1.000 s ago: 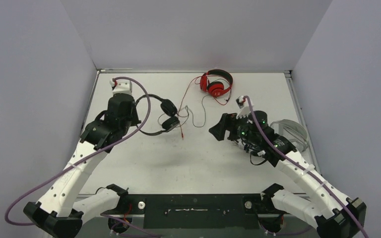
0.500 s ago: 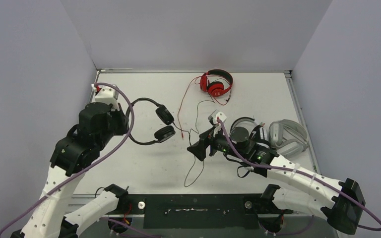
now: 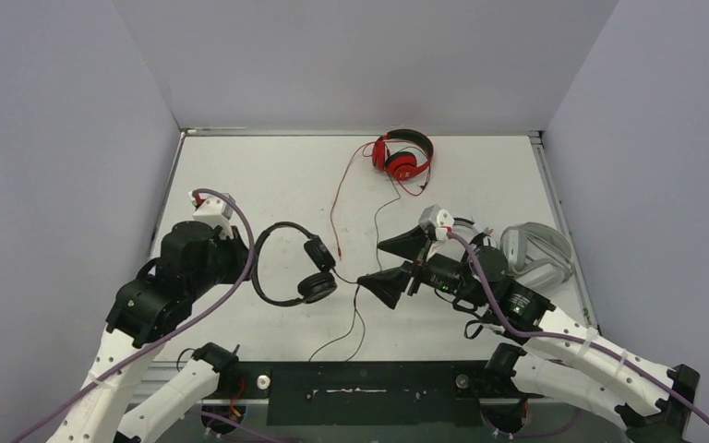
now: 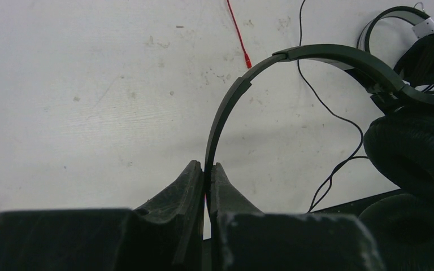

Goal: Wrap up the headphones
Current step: Pick up the headphones from the corner of the board.

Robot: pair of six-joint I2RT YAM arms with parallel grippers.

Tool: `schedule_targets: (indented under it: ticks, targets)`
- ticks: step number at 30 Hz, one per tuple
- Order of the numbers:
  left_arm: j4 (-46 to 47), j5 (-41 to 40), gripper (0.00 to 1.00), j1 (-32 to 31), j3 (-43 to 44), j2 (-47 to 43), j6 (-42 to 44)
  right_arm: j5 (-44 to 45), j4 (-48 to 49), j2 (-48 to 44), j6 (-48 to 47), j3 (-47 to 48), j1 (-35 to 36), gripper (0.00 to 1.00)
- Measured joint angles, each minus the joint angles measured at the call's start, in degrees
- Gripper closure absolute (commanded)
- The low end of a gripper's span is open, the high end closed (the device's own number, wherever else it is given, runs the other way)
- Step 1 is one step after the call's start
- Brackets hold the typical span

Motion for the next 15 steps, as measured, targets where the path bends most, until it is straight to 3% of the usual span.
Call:
schedule_targets:
  ticks: [7, 15]
  targets:
    - [6.1, 0.7, 1.00, 0.0, -11.1, 0.7, -1.2, 0.6, -10.8, -0.2, 6.5, 3.2, 0.0, 0.00]
    - [15.7, 1.4, 1.00, -0.4, -19.4, 3.1, -0.9, 6.4, -18.8, 13.3, 15.2, 12.6, 0.4, 0.00]
